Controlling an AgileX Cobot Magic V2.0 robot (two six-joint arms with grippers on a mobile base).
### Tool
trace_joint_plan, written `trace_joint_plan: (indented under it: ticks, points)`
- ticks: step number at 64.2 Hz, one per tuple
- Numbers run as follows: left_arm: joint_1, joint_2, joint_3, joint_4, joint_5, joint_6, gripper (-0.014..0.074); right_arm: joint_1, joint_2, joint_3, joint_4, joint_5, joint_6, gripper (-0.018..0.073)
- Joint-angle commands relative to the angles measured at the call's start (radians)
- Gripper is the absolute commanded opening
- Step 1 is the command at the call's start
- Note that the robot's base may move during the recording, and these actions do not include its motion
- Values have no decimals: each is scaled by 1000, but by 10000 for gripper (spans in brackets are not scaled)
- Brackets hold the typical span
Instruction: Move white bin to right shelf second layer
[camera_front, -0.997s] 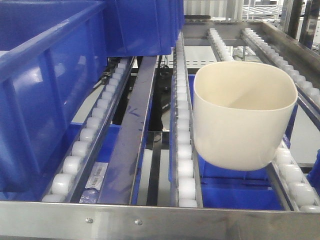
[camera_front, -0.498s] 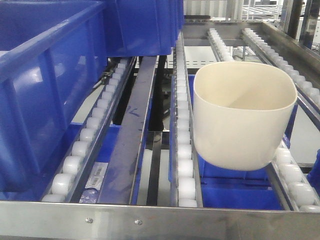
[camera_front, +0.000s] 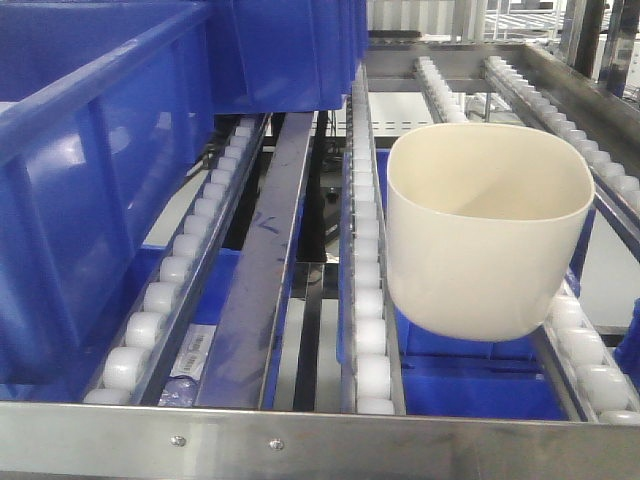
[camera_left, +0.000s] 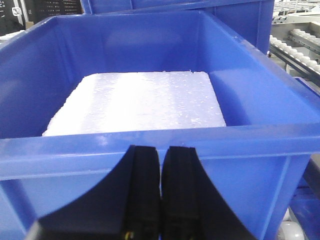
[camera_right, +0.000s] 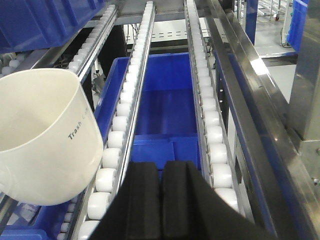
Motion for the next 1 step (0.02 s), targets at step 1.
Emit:
trace_joint_plan:
  ticks: [1]
  points:
    - [-4,-14,37,-5,-84,-4,85,-5,-19,-17,0,-89,-9,56]
